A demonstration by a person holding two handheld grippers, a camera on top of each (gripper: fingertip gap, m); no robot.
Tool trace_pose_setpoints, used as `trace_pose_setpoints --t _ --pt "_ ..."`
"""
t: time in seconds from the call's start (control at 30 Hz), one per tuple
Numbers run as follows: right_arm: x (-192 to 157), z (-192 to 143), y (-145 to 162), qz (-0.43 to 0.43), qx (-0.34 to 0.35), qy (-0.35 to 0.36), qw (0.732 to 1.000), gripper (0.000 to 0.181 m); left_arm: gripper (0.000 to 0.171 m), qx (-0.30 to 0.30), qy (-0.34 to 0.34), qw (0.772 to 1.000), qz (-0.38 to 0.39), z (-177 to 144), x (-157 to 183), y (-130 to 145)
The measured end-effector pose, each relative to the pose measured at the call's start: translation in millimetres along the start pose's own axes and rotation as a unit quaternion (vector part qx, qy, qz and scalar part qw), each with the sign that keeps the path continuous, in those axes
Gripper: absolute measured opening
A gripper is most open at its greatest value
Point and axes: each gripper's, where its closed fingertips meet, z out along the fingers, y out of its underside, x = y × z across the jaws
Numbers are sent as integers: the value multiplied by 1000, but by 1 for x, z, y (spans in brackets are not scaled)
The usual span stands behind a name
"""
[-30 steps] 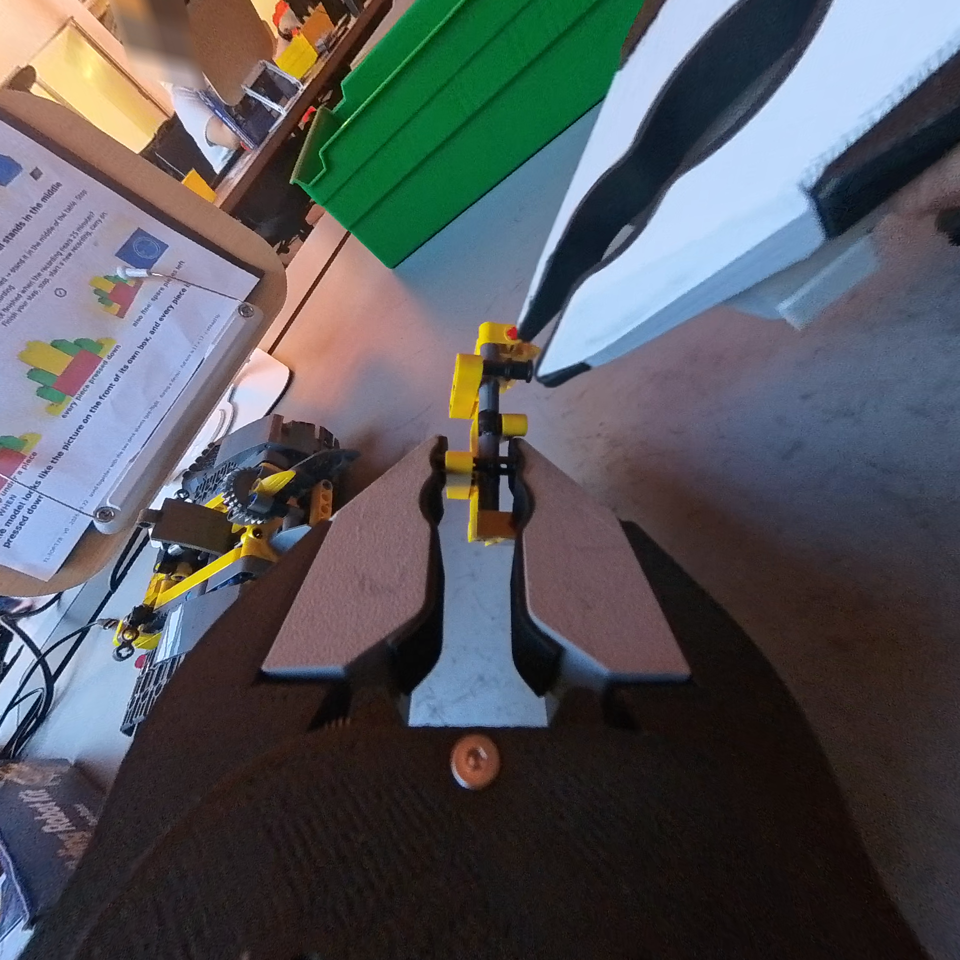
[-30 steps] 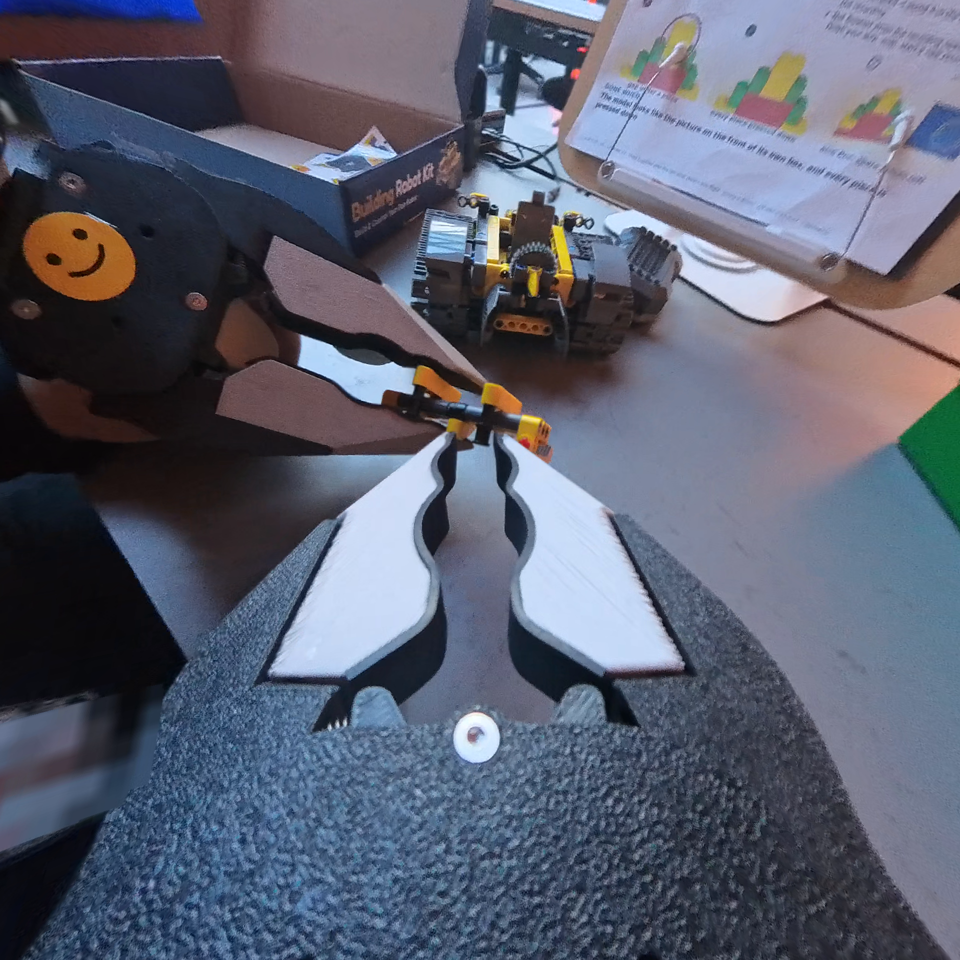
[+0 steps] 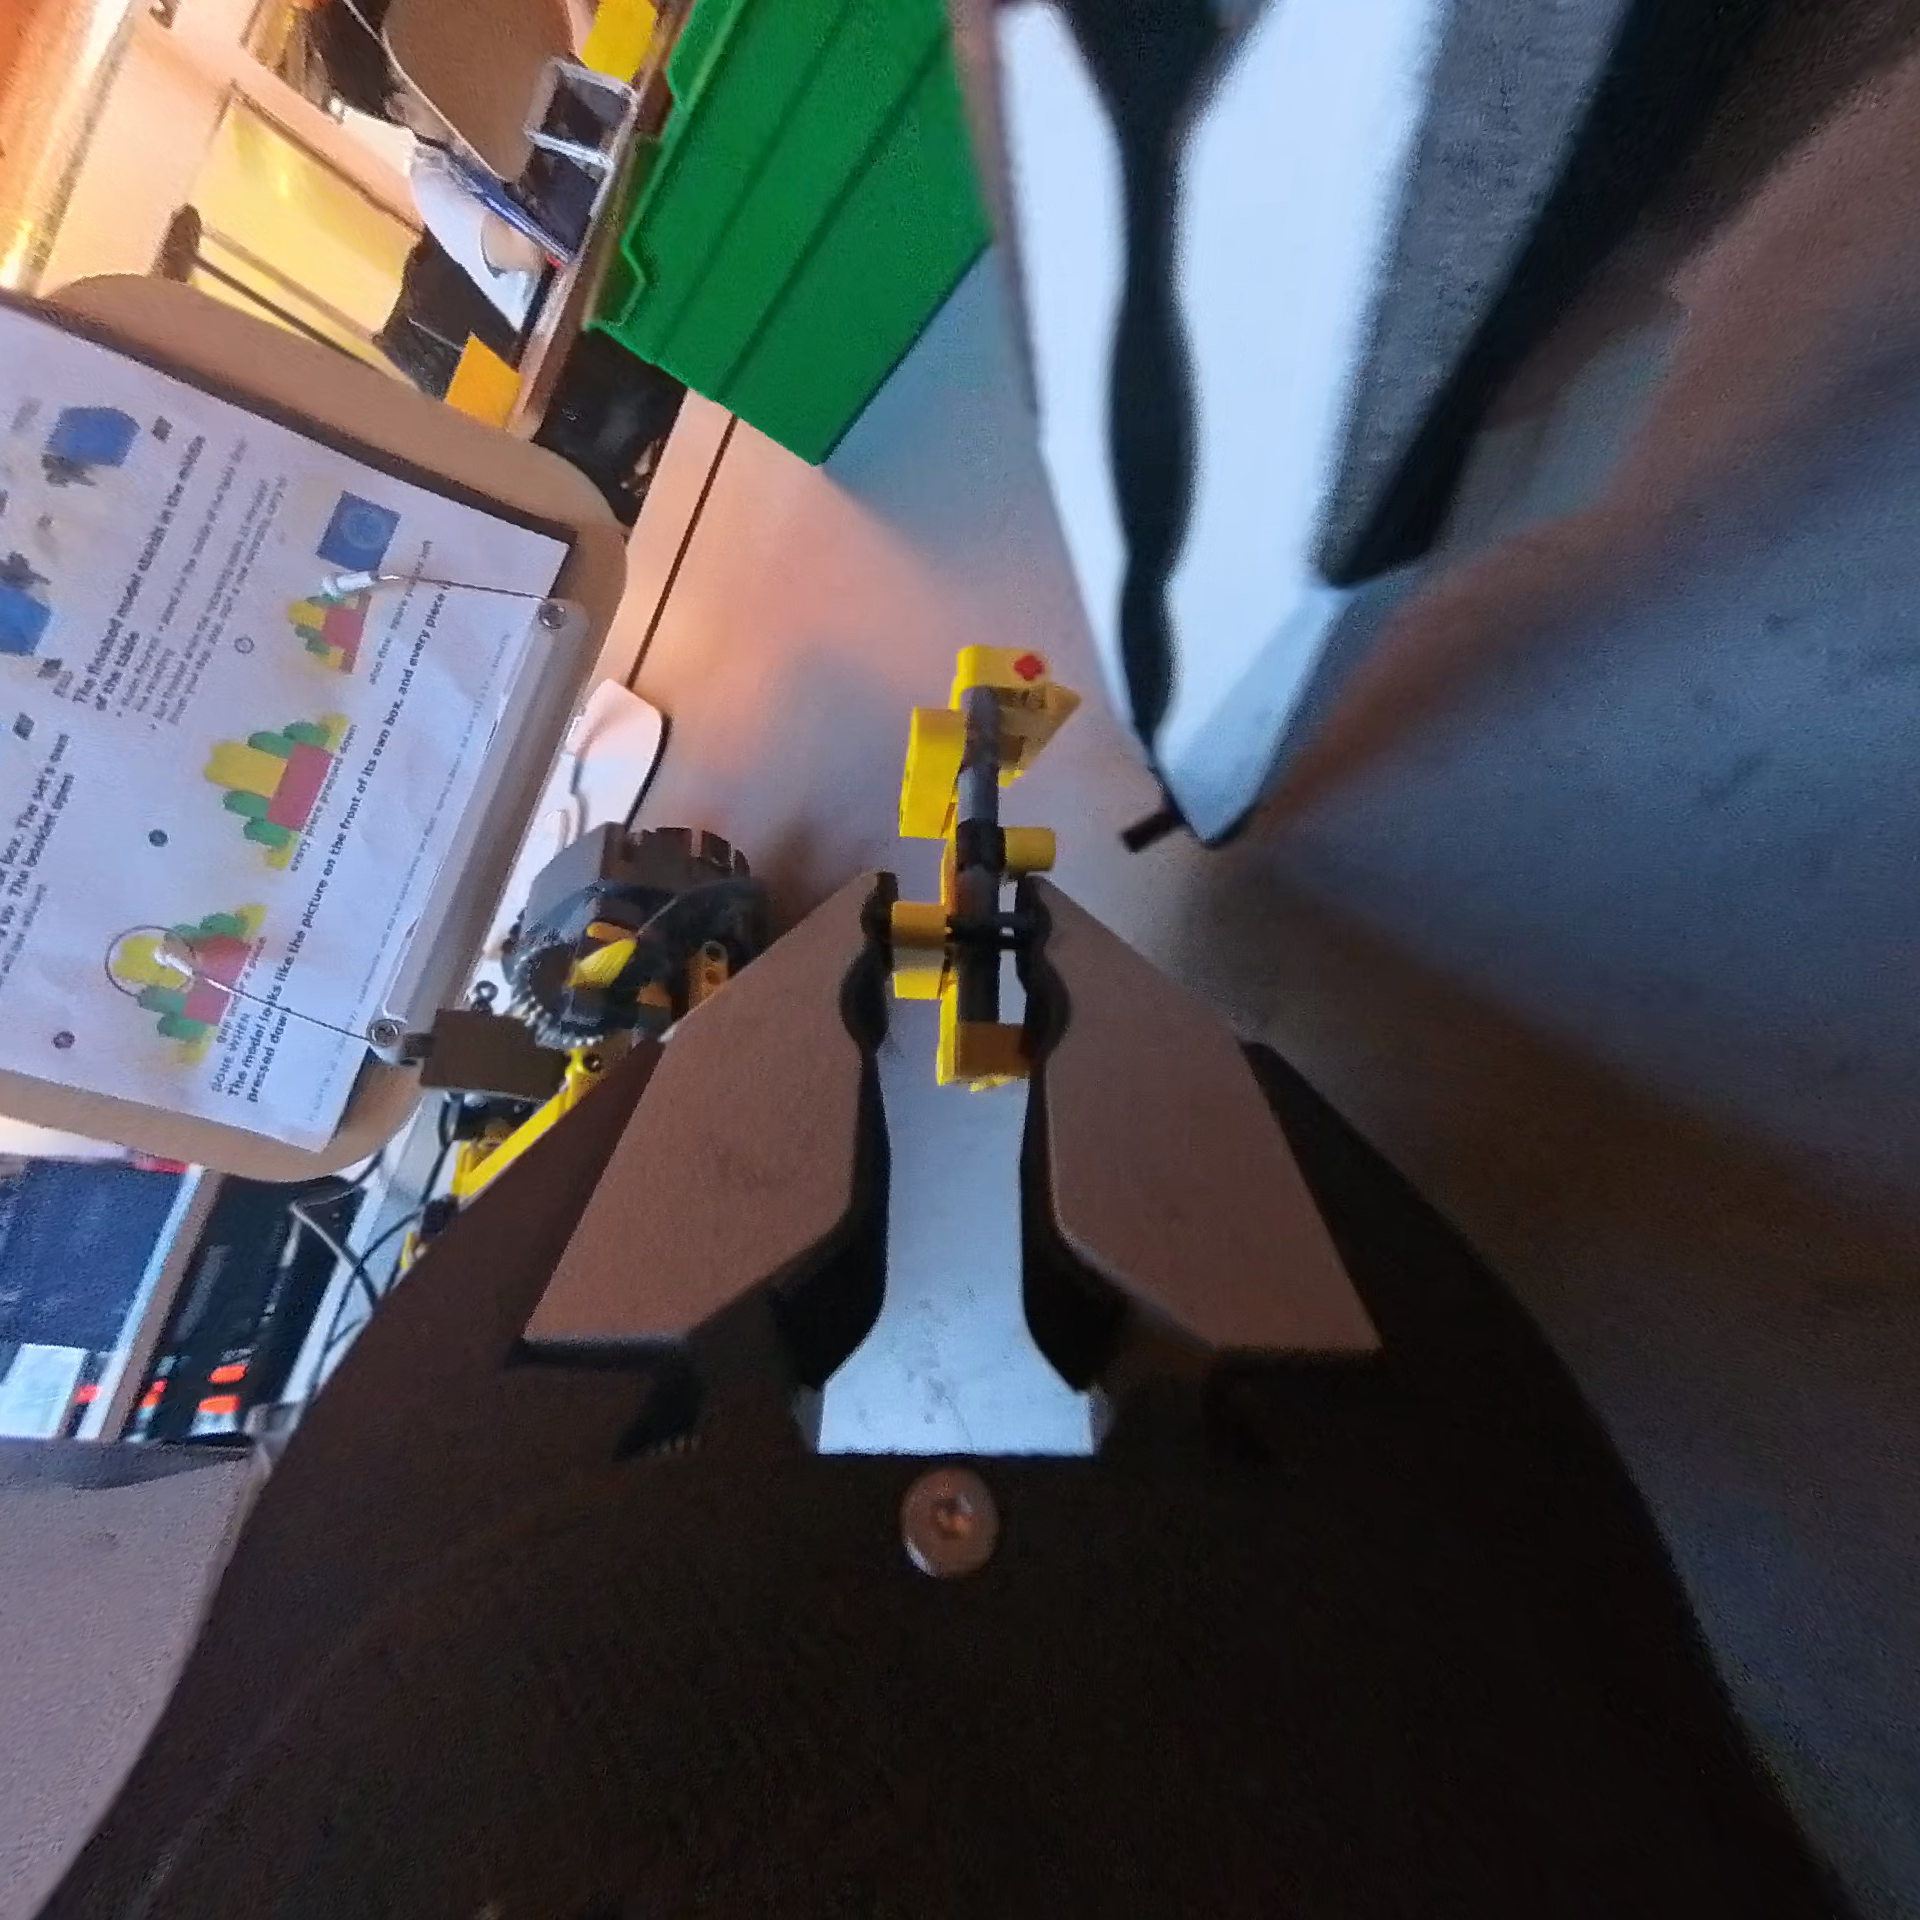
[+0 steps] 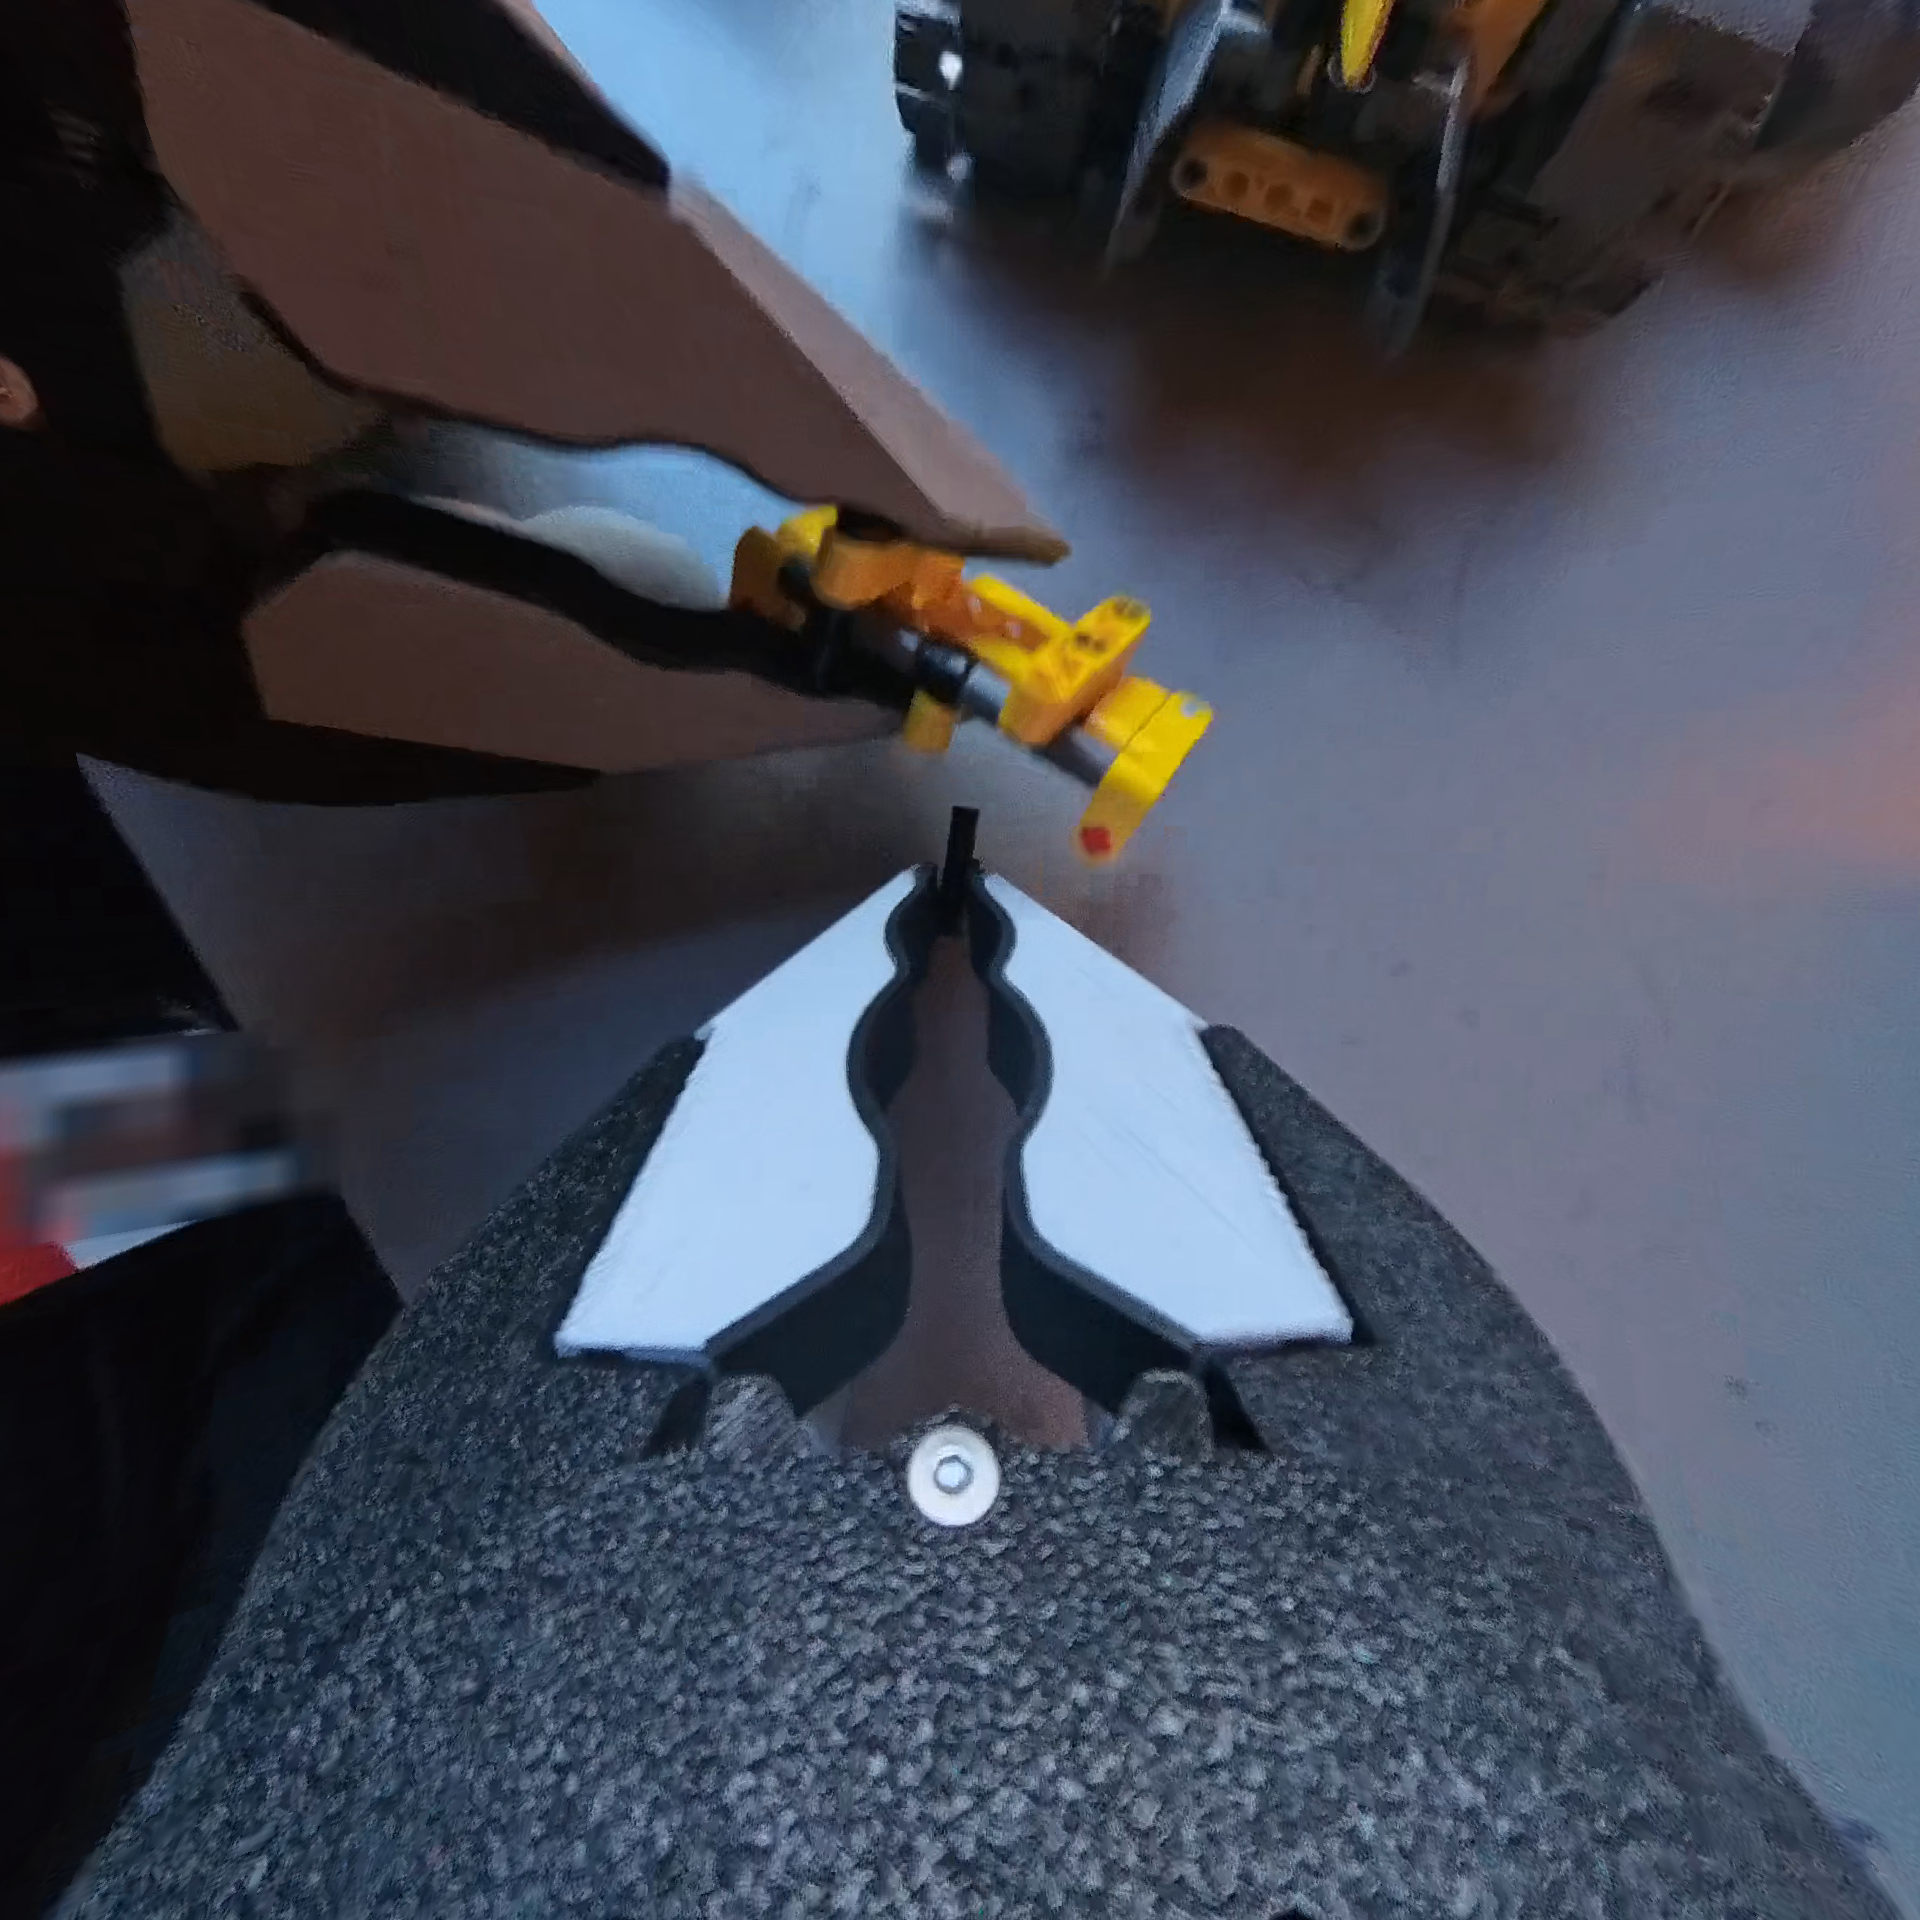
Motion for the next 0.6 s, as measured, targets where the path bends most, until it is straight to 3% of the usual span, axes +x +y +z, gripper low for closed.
trace_pose_setpoints --t 0.1,0.27,0.6 --pt "-2 5 9 34 49 -6 998 3 21 -9 7 999 -30 3 -3 7" --pt "19 -23 15 62 109 48 991 4 21 -19 22 999 -34 7 2 10" --pt "23 -28 34 69 85 45 993 23 21 -19 15 1000 -7 8 6 8"
